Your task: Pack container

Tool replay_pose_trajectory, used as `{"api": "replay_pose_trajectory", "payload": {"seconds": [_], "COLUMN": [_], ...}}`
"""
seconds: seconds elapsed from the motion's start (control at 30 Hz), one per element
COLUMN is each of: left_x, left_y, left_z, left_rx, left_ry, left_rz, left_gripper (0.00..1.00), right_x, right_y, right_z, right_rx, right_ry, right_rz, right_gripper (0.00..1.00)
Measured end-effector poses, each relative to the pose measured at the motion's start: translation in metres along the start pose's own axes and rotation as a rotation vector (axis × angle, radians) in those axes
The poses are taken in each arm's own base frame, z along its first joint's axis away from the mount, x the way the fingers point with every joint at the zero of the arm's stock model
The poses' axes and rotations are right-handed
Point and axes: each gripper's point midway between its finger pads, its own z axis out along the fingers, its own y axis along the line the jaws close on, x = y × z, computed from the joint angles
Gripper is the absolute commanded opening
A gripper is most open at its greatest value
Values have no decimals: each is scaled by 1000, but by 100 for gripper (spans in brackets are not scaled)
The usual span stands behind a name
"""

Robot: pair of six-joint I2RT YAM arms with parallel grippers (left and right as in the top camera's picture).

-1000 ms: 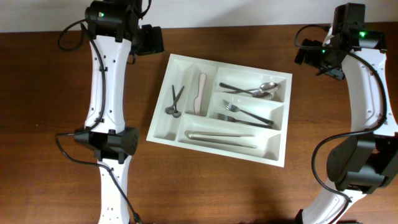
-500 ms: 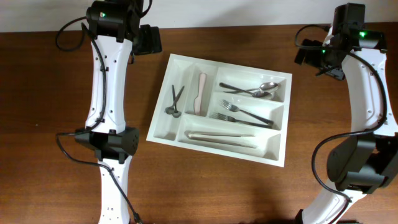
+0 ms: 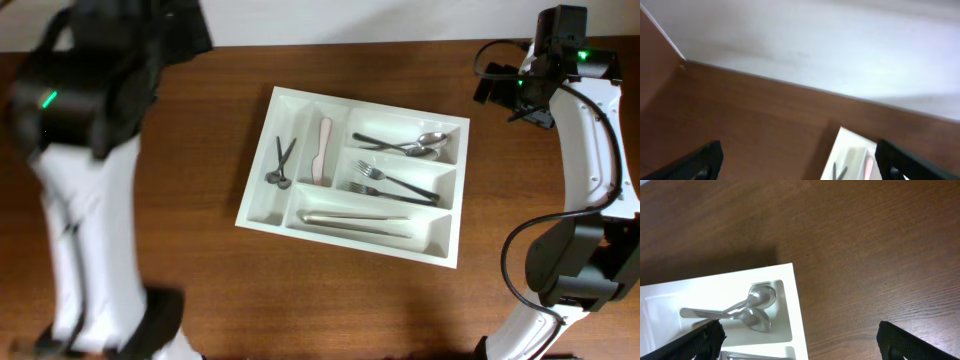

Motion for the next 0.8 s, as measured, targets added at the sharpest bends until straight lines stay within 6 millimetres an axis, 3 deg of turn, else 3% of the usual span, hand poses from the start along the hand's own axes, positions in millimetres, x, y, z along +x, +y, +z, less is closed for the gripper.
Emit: {"api": "replay_pose_trajectory", "payload": {"seconds": [0.07,0.13,0.3,0.37,0.5,0.8], "left_x": [-5,7,60,95,140,221], "left_y": [10,20,38,47,61,84], "left_z": [-19,-26,-20,-15,-15,-16], "left_rx": [-7,-24,-50,-58,-59,3], "left_ry": [-59,-72,-58,-32,-41,-177], "left_rz": [-20,-24,-20,-20,-61,-176], "left_gripper": [99,99,99,99,99,99], "right_x": [0,0,0,0,0,0], "right_y": [0,0,0,0,0,0], "right_z": [0,0,0,0,0,0], "right_rx": [1,0,0,1,1,0], "right_ry": [-1,0,-2,1,-1,-1], "right_rz": [0,0,0,0,0,0], "right_gripper": [99,99,99,99,99,99]}}
